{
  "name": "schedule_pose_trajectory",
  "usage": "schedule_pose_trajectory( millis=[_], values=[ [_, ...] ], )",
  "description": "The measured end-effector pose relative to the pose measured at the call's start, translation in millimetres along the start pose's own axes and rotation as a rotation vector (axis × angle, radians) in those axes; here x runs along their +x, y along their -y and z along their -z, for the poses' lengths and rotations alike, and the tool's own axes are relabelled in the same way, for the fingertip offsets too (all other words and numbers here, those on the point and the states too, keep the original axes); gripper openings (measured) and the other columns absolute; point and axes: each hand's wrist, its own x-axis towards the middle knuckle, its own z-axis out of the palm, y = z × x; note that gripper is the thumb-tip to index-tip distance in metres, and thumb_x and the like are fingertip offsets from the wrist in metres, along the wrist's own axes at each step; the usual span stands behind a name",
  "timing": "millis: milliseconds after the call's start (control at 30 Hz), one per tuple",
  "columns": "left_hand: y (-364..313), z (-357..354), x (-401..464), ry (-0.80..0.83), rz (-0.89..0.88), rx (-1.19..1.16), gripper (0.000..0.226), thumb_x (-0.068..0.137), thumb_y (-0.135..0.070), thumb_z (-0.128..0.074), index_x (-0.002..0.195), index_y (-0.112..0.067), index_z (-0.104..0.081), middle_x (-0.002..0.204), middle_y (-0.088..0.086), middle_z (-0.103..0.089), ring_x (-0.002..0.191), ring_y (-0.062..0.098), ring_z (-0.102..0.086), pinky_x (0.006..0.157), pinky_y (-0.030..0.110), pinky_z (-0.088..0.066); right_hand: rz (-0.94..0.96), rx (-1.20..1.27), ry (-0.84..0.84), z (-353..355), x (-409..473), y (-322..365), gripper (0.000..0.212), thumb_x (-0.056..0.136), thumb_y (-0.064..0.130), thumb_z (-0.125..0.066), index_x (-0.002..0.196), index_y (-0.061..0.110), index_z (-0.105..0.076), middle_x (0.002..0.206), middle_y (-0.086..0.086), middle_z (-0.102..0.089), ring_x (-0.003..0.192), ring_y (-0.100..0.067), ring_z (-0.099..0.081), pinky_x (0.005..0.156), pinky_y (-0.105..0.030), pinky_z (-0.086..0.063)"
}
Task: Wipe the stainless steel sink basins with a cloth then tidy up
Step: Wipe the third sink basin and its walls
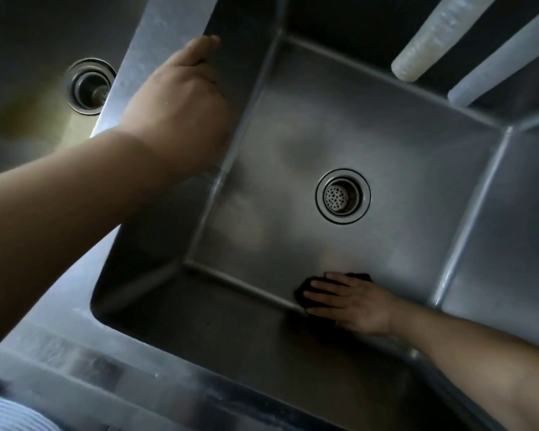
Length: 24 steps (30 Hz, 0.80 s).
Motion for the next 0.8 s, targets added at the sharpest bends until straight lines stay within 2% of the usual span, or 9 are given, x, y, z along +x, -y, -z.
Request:
schedule_pose_trajectory(
  millis=[100, 167, 300, 367, 433, 500, 600, 700, 800],
  values=[
    [0.8, -2.4, 1.5, 0.001, -0.004, -0.008, 0.026, 0.085, -0.013, -0.044, 0.081, -0.005, -0.068, 0.079, 0.015, -0.067, 0.094, 0.033, -0.058, 0.119, 0.035, -0.001, 0.0, -0.083, -0.036, 2.2, 45.6, -6.1, 0.052, 0.087, 0.043, -0.06, 0.135, 0.025, -0.051, 0.144, 0.0, -0.046, 0.136, -0.024, -0.038, 0.113, -0.049, -0.027],
    [1.0, -3.2, 2.2, -0.009, -0.002, -0.017, 0.027, 0.086, -0.013, -0.042, 0.081, -0.007, -0.068, 0.08, 0.014, -0.068, 0.096, 0.033, -0.057, 0.119, 0.035, 0.0, -0.051, -0.077, -0.089, 7.1, 91.8, -12.5, 0.049, 0.091, 0.039, -0.052, 0.136, 0.022, -0.05, 0.146, -0.005, -0.043, 0.137, -0.028, -0.035, 0.112, -0.049, -0.026],
    [0.4, -5.1, 2.2, -0.025, -0.013, -0.008, 0.032, 0.09, -0.016, -0.035, 0.082, -0.013, -0.066, 0.085, 0.008, -0.067, 0.102, 0.029, -0.055, 0.119, 0.036, 0.002, -0.279, -0.018, -0.154, 29.6, 185.5, -38.9, 0.051, 0.092, 0.038, -0.049, 0.138, 0.016, -0.048, 0.146, -0.012, -0.042, 0.137, -0.034, -0.035, 0.112, -0.049, -0.027],
    [-0.4, -6.1, 3.0, -0.025, -0.03, -0.003, 0.032, 0.09, -0.017, -0.034, 0.083, -0.017, -0.065, 0.086, 0.005, -0.067, 0.104, 0.028, -0.054, 0.118, 0.036, 0.004, -0.389, -0.015, -0.179, 38.7, 207.4, -57.4, 0.054, 0.093, 0.04, -0.047, 0.141, 0.015, -0.043, 0.148, -0.012, -0.038, 0.139, -0.034, -0.03, 0.114, -0.048, -0.022],
    [-0.6, -7.6, 3.8, -0.031, -0.033, -0.015, 0.033, 0.09, -0.018, -0.032, 0.083, -0.019, -0.065, 0.085, 0.004, -0.066, 0.104, 0.027, -0.053, 0.119, 0.036, 0.004, -0.46, -0.003, -0.206, 46.2, 211.6, -77.6, 0.058, 0.092, 0.04, -0.049, 0.143, 0.015, -0.04, 0.15, -0.013, -0.035, 0.14, -0.034, -0.029, 0.114, -0.046, -0.018],
    [0.1, -10.0, 4.9, -0.033, -0.032, -0.018, 0.034, 0.09, -0.02, -0.032, 0.083, -0.021, -0.065, 0.084, 0.004, -0.066, 0.103, 0.027, -0.053, 0.119, 0.036, 0.004, -0.542, 0.018, -0.251, 55.4, 205.6, -103.4, 0.059, 0.091, 0.039, -0.051, 0.142, 0.012, -0.04, 0.15, -0.015, -0.035, 0.138, -0.036, -0.03, 0.113, -0.047, -0.021],
    [1.5, -11.7, 5.0, -0.025, -0.033, -0.021, 0.031, 0.09, -0.02, -0.036, 0.082, -0.022, -0.066, 0.079, 0.002, -0.065, 0.101, 0.027, -0.053, 0.119, 0.037, 0.003, -0.784, 0.034, -0.312, 72.9, 184.5, -152.9, 0.058, 0.095, 0.037, -0.044, 0.145, 0.01, -0.035, 0.154, -0.014, -0.026, 0.141, -0.036, -0.024, 0.112, -0.047, -0.02],
    [0.8, -9.7, 4.1, -0.009, -0.038, -0.015, 0.028, 0.088, -0.019, -0.039, 0.079, -0.023, -0.065, 0.076, 0.001, -0.065, 0.099, 0.027, -0.055, 0.119, 0.039, 0.0, -1.04, 0.062, -0.324, 84.9, 160.1, -191.3, 0.06, 0.096, 0.039, -0.039, 0.149, 0.014, -0.024, 0.157, -0.013, -0.016, 0.144, -0.035, -0.011, 0.116, -0.044, -0.009],
    [0.2, -7.0, 3.9, 0.022, -0.047, -0.011, 0.028, 0.086, -0.019, -0.038, 0.076, -0.023, -0.064, 0.074, 0.001, -0.064, 0.096, 0.027, -0.054, 0.119, 0.04, -0.001, -1.135, 0.089, -0.294, 88.2, 164.0, -189.1, 0.06, 0.098, 0.039, -0.037, 0.151, 0.017, -0.019, 0.158, -0.015, -0.01, 0.145, -0.037, -0.002, 0.116, -0.044, 0.0]
  ],
)
